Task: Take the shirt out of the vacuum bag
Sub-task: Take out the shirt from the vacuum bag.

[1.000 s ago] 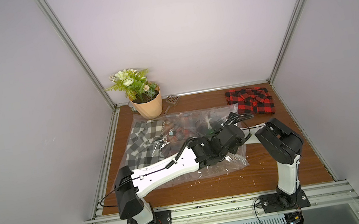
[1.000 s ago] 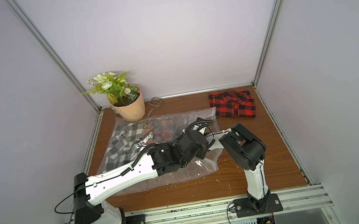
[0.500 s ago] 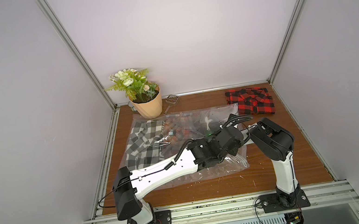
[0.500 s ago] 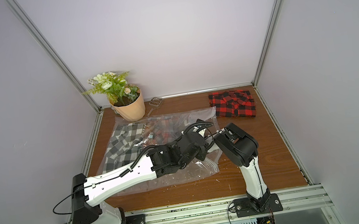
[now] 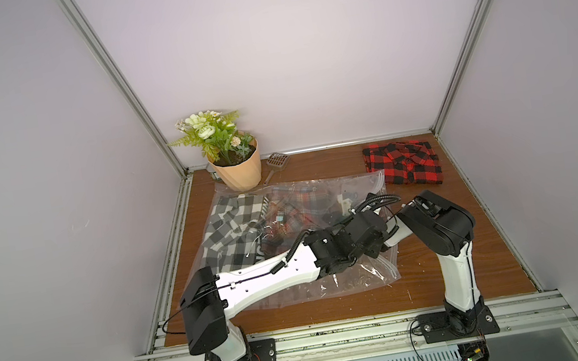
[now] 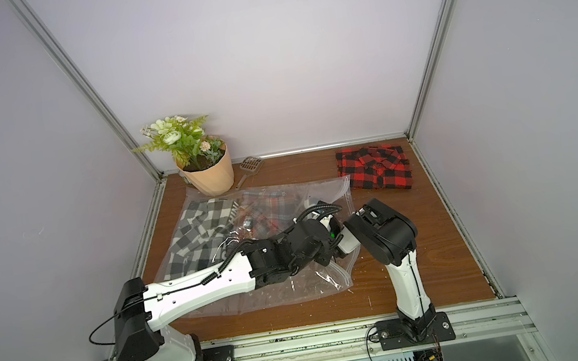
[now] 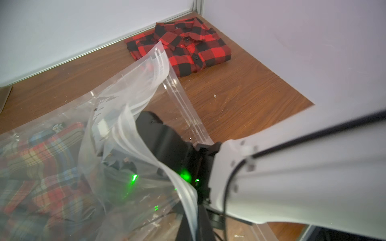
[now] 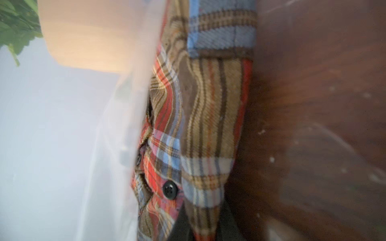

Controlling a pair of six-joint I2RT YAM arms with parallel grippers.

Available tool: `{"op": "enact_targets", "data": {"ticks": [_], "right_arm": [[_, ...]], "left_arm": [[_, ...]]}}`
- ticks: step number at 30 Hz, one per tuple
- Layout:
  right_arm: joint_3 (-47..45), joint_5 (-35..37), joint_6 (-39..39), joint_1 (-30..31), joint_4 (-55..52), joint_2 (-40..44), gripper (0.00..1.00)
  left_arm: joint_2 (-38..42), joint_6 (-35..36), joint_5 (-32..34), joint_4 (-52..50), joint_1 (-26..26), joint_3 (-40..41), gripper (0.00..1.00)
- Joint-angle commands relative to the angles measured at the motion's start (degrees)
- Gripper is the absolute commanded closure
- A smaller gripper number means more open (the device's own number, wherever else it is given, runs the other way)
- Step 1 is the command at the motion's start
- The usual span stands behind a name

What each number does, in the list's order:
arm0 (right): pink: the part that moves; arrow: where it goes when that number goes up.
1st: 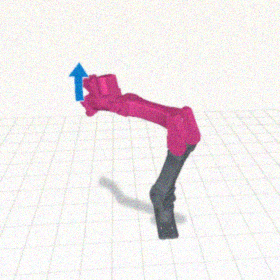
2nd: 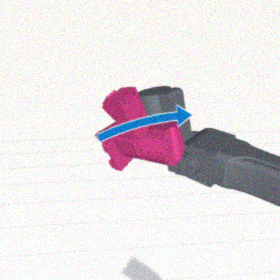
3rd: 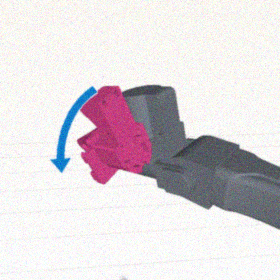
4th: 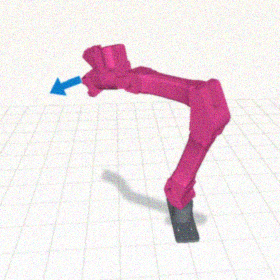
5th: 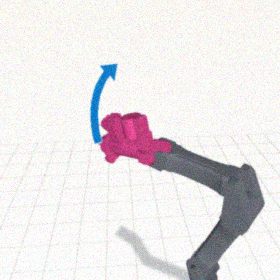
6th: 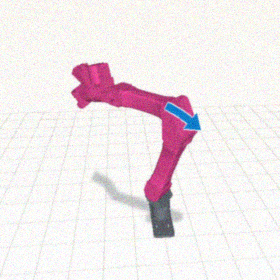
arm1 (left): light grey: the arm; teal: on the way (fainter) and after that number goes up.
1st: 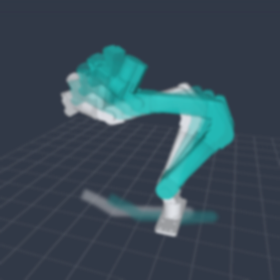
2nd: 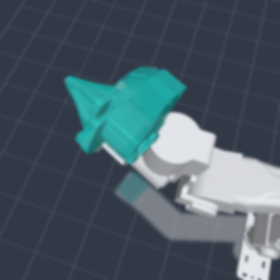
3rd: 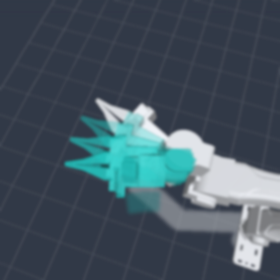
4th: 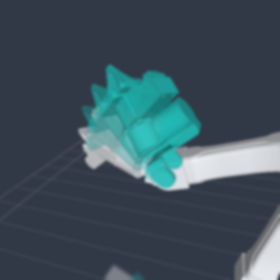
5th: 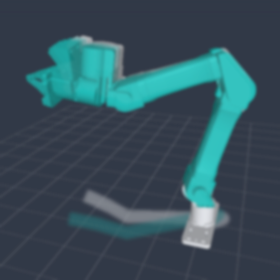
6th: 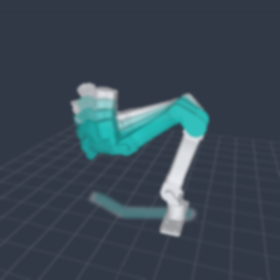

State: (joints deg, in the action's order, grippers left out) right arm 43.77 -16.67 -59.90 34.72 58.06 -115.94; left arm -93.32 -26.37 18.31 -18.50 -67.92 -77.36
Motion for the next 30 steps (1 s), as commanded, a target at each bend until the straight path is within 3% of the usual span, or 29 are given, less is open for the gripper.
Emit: {"op": "enact_targets", "data": {"ticks": [1,15,30], "right_arm": [[-2.52,-5.85,1.01,-0.57,-2.53,2.67,1.0],[-15.54,-10.21,-1.91,-5.04,5.08,10.98,1.0],[-22.9,-9.97,3.06,-14.17,-11.81,28.51,1.0]], "left_arm": [[2.09,-1.65,1.37,1.57,2.29,1.52,0.99],[0.43,-2.07,2.79,3.08,4.46,3.8,0.99],[-1.75,-1.48,2.12,3.91,6.22,4.32,0.99]]}}
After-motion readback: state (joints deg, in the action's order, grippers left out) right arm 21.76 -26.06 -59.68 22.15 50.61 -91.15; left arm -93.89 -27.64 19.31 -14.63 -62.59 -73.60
